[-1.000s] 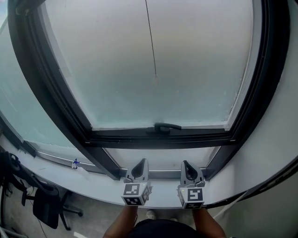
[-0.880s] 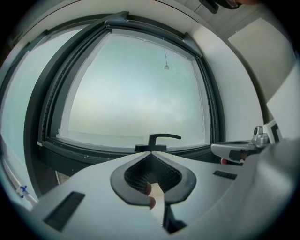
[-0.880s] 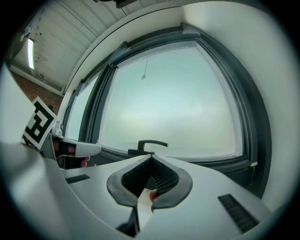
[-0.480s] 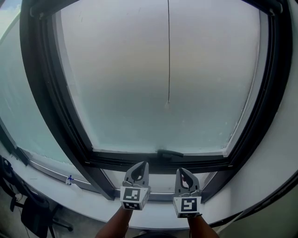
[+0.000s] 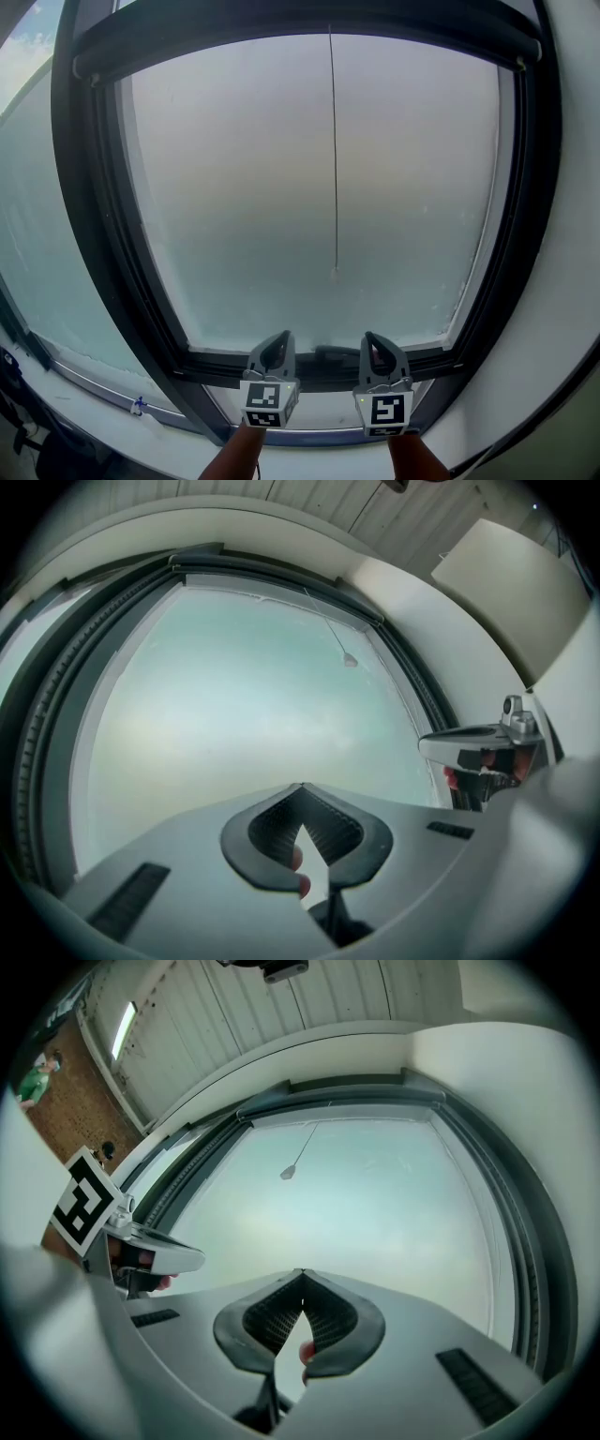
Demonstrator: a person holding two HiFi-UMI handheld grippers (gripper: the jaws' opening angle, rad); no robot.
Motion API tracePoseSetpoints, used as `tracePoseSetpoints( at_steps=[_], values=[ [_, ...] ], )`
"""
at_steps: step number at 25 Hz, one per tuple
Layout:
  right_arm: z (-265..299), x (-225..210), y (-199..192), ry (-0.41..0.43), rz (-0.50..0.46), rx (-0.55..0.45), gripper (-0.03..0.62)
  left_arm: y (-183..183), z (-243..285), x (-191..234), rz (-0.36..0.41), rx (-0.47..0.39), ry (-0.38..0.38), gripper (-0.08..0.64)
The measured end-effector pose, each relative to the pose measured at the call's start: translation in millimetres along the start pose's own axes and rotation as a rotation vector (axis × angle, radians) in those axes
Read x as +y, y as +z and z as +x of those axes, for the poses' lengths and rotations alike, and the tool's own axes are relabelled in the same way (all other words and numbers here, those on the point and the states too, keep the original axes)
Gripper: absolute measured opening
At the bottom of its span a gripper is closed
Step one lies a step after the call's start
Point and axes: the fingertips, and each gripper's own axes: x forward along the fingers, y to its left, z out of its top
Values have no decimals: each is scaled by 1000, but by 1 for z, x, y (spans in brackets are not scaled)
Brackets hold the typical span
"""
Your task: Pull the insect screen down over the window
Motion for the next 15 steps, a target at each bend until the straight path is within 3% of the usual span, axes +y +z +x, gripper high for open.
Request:
tracePoseSetpoints(
  at_steps=[5, 11, 15],
  values=[
    [21, -27, 31, -39, -40, -59, 3, 54, 14, 14, 96, -102, 16, 0],
    [37, -37, 58, -69, 13, -86, 3, 101, 23, 17, 219, -188, 43, 0],
    [47, -37, 85, -74, 27, -126, 3, 119, 35, 14, 346, -190, 59, 0]
  ],
)
